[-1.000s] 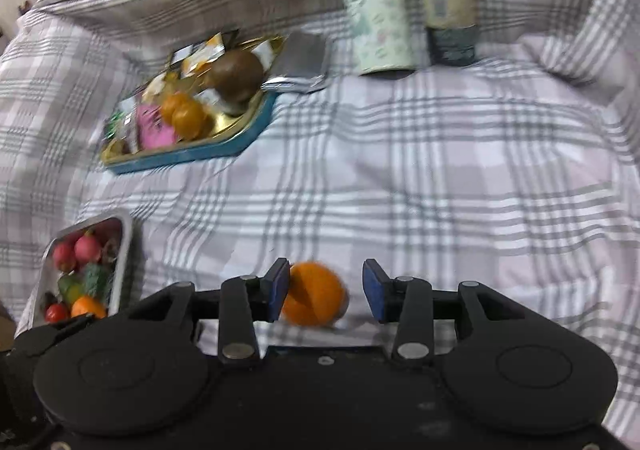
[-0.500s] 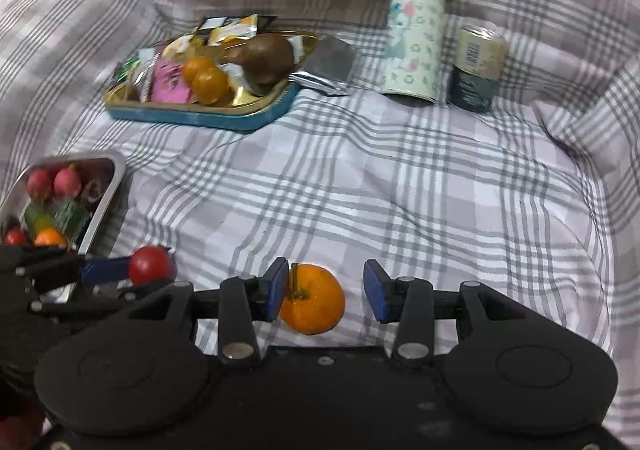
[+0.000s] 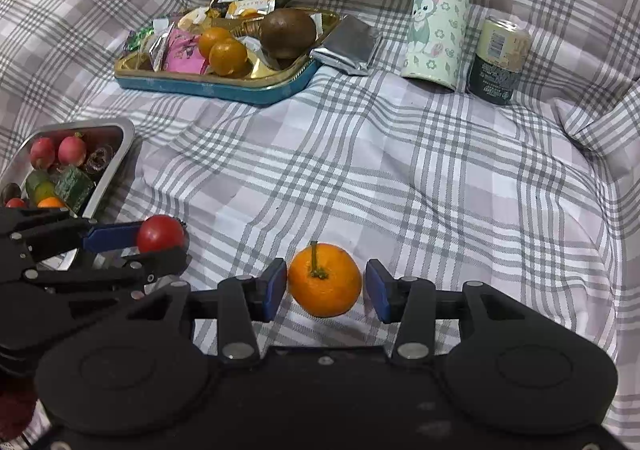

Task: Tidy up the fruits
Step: 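Lift the tomato and orange and carry both over the steel tray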

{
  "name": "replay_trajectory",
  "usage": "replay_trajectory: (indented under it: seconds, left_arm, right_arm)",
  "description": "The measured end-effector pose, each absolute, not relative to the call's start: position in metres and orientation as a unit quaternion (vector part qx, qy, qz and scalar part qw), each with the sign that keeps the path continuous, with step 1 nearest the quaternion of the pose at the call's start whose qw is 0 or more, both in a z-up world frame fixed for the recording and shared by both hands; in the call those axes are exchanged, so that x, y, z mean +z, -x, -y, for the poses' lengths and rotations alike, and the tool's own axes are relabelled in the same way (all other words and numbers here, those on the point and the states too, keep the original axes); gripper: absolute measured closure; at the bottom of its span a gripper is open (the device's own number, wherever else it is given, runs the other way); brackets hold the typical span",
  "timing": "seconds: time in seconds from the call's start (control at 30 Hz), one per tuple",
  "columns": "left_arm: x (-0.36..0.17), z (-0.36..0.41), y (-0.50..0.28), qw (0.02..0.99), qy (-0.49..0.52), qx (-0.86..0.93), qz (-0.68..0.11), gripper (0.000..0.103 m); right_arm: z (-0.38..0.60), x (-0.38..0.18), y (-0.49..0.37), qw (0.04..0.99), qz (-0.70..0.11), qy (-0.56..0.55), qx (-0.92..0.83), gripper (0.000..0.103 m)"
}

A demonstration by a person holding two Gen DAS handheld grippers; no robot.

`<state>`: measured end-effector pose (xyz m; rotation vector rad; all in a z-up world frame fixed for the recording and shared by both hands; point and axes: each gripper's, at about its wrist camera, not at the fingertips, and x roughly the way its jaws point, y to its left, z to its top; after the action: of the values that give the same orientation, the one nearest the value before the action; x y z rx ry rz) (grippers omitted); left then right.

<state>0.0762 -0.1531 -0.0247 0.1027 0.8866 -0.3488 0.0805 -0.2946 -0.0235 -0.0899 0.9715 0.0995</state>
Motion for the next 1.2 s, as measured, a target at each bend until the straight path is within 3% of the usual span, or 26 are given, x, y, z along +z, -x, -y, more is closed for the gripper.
replay_trajectory:
  seconds: [0.4, 0.7, 1.2]
  left_arm:
    - [-0.025, 0.159, -0.078, 0.886, -0.061, -0.164, -0.428, 0.057]
    - [-0.022, 0.150, -0.077, 0.887, -0.034, -0.158, -0.432, 0.063]
    - [0.031, 0.092, -0.065, 0.919, 0.000, -0.100, -0.382, 0.063]
  right_arm:
    - [0.291, -0.029, -0.083, 0.875, -0.479, 0.057, 0.046, 0.056]
    - [0.292, -0.031, -0.085, 0.873, -0.483, 0.056, 0.036, 0.060]
    - [0.293, 0.008, -0.081, 0.924, -0.377, -0.041, 0.053, 0.060]
